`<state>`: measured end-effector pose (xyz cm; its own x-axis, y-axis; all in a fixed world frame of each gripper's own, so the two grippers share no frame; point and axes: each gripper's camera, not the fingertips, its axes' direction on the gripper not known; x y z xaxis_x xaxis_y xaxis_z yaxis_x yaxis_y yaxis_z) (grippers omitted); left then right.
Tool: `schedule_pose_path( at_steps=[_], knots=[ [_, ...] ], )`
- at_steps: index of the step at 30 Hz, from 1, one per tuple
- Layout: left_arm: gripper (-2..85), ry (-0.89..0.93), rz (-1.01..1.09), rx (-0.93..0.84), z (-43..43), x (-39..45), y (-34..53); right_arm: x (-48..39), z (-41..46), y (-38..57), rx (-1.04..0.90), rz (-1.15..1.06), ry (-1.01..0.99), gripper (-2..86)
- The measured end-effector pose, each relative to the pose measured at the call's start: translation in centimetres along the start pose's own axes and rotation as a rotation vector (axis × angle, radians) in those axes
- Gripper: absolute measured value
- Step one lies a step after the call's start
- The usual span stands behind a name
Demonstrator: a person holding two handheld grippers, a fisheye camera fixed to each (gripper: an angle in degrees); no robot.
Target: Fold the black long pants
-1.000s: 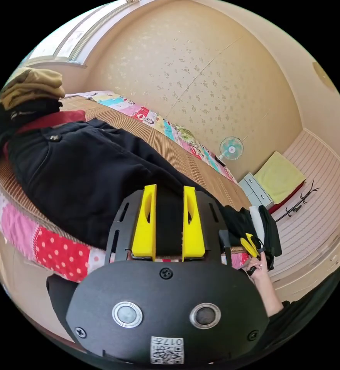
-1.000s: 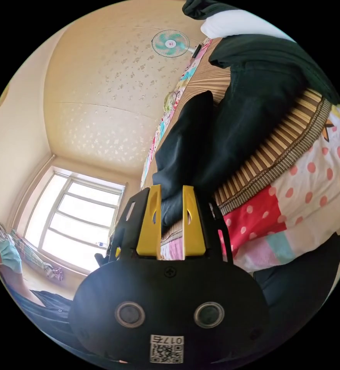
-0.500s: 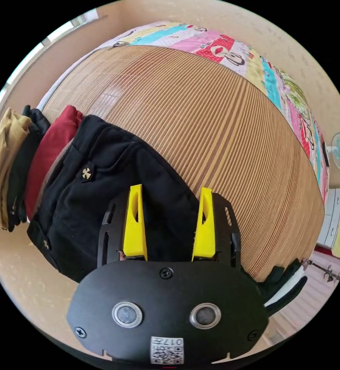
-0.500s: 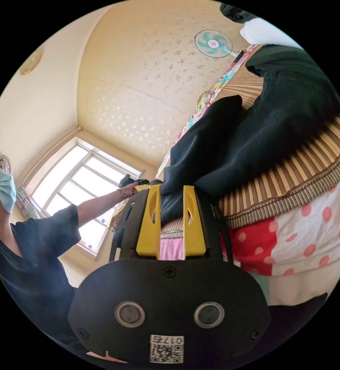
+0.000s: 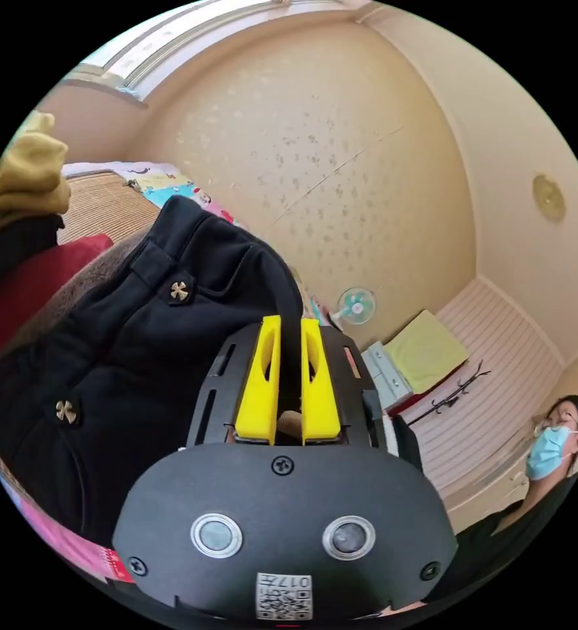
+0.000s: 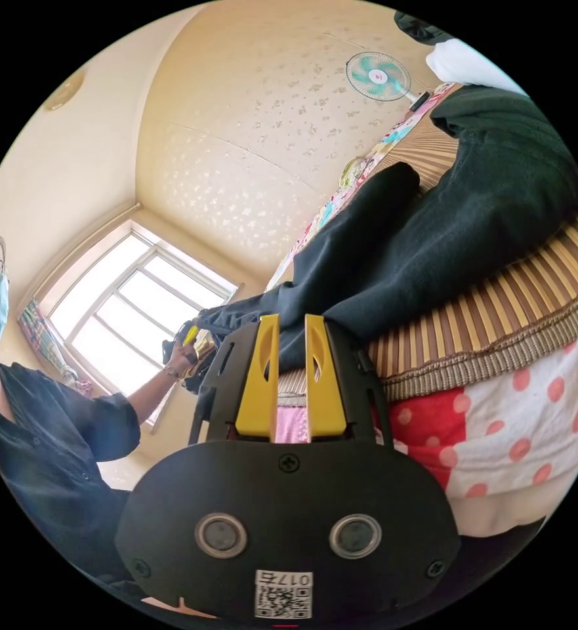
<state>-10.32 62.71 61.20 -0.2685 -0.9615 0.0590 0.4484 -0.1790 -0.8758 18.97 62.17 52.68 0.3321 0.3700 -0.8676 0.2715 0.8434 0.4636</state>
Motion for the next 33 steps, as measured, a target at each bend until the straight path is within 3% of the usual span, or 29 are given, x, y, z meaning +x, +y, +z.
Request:
schedule_pose_path(
  at_steps=[3,5,7,10,16,20,24,27,29,33],
  knots=[
    [6.5,-0.026,-0.157,0.051,-8.9,-4.3,6.9,0.0,0.1,0.2,0.012,0.000,-0.001,5.4],
    [8.0,-0.163,-0.261,0.053,-13.9,-5.7,11.1,-0.2,0.3,0.3,0.015,-0.012,0.017,4.6],
    [9.3,-0.125,-0.258,0.064,-16.4,-5.9,12.2,-0.6,0.5,0.5,0.016,-0.030,0.039,4.2],
    [12.3,-0.111,-0.275,0.055,-18.3,-5.8,10.9,-1.1,0.8,0.7,0.026,-0.040,0.062,4.3],
    [14.8,-0.373,-0.306,0.194,-21.7,-3.0,4.0,-1.9,2.0,-0.9,0.014,0.079,0.070,7.8],
    [13.9,-0.470,-0.376,0.009,-19.4,-5.2,-0.1,-2.1,2.1,-2.1,0.092,0.284,0.121,9.0],
    [11.8,-0.399,-0.368,0.091,-20.1,-4.5,-1.0,-2.8,0.4,-2.5,0.298,0.439,0.246,9.7],
    [12.0,-0.383,-0.336,-0.004,-19.2,-4.3,-2.6,-2.1,0.9,-5.1,0.251,0.438,0.260,10.9],
    [11.4,-0.315,-0.399,-0.193,-17.7,-5.6,-3.3,-2.1,1.5,-7.2,0.219,0.407,0.285,11.8],
    [9.0,-0.294,-0.359,-0.190,-18.0,-4.7,-2.5,-2.2,4.4,-12.4,0.074,0.332,0.371,11.9]
  ],
)
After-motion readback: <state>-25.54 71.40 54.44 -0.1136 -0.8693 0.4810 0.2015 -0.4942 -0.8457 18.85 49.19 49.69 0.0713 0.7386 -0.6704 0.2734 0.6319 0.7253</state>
